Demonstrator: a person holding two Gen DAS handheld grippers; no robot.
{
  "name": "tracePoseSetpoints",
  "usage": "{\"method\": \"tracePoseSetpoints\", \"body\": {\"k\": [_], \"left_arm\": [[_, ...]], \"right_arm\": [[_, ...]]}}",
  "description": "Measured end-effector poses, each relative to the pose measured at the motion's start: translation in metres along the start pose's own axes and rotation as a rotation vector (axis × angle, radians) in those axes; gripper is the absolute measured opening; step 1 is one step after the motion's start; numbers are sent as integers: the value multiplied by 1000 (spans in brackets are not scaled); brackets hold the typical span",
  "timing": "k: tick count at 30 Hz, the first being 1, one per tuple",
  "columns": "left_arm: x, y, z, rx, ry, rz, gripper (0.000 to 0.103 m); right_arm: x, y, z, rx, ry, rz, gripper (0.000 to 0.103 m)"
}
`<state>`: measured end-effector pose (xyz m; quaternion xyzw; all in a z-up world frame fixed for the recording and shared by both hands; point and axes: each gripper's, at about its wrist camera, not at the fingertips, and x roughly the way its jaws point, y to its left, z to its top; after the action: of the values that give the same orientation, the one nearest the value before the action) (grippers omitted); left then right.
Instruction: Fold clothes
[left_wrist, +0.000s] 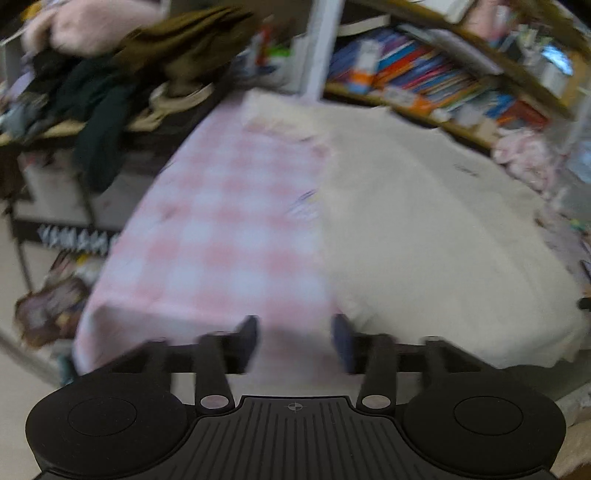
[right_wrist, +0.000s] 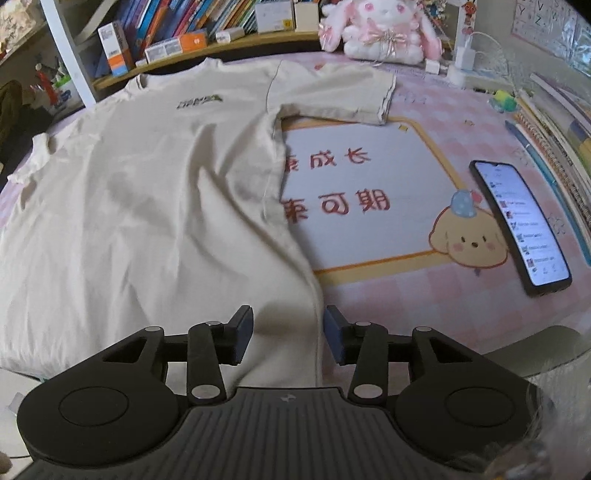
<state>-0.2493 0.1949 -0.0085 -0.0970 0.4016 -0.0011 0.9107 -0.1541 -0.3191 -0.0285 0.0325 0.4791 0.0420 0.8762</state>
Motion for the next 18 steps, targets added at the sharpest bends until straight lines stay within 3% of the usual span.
{"method": "tracePoseSetpoints", "body": {"k": [3,5,6,7,8,11,16,18], "left_arm": [[15,-11,4,18,13,-44,54],[25,-13,3,11,51,-81,48],[29,-14,2,4,73,-105,35],[30,-14,-1,-5,85,-125,13],[28,-14,-3,-13,85,-139,5],[19,-5,-7,-65,65,-170,4],[11,34,-19,-90,118,-66,4],[11,41,-23,-80,144,-47,13]], "right_arm": [[0,0,-2,1,-1,-3,40],[0,0,-2,4,-1,-5,40],[0,-1,-3,6,0,-7,40],[1,-1,-4,9,2,-7,40],[1,-2,-5,13,4,-7,40],[3,-3,-8,23,12,-8,40],[2,-6,-13,43,20,6,40],[3,-6,-14,45,25,19,39]]}}
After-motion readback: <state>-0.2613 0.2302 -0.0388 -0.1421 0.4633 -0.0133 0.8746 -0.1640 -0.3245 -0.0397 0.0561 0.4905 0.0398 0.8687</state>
